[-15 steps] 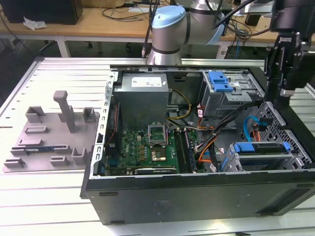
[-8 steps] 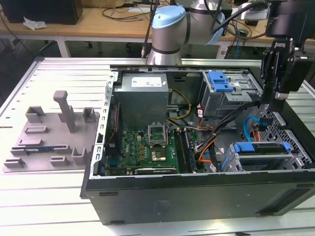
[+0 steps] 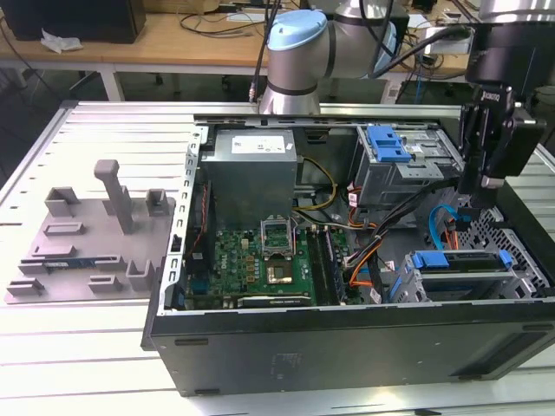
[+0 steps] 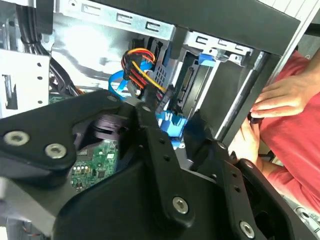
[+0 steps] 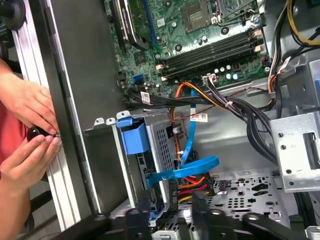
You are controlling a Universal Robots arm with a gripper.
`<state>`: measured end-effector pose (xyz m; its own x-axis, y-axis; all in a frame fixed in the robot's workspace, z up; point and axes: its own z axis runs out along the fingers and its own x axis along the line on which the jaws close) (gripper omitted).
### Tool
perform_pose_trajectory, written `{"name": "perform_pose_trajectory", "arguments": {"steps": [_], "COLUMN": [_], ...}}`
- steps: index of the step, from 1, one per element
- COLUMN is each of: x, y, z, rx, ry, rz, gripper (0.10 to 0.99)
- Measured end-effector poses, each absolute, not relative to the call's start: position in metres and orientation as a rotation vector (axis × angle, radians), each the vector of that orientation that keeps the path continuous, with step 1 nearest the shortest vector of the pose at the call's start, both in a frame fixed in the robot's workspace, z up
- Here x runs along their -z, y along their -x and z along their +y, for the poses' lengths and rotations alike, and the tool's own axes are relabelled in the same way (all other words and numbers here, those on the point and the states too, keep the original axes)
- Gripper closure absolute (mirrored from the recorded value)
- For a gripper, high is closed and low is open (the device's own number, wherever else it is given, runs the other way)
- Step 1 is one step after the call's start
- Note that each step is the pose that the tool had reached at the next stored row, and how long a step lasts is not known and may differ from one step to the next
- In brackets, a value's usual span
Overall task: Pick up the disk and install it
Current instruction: 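Insert the first disk wire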
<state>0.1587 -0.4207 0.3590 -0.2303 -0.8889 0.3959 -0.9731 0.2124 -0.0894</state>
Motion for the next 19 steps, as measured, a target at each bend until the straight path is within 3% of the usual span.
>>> {"name": "perform_pose_trajectory", "arguments": {"steps": [2,3,19], "x": [-0.3554,-0.3539,-0.3477], "y": [-0.1603,-0.161,-0.1546], "z": [-0.4207,-0.4207,-0.4146], "rx": [-0.468,-0.468,-0.503], "ry": [-1.762,-1.762,-1.757], "rz": [-2.23,-2.23,-2.255], "gripper": [0.663,0.733,0.733]}}
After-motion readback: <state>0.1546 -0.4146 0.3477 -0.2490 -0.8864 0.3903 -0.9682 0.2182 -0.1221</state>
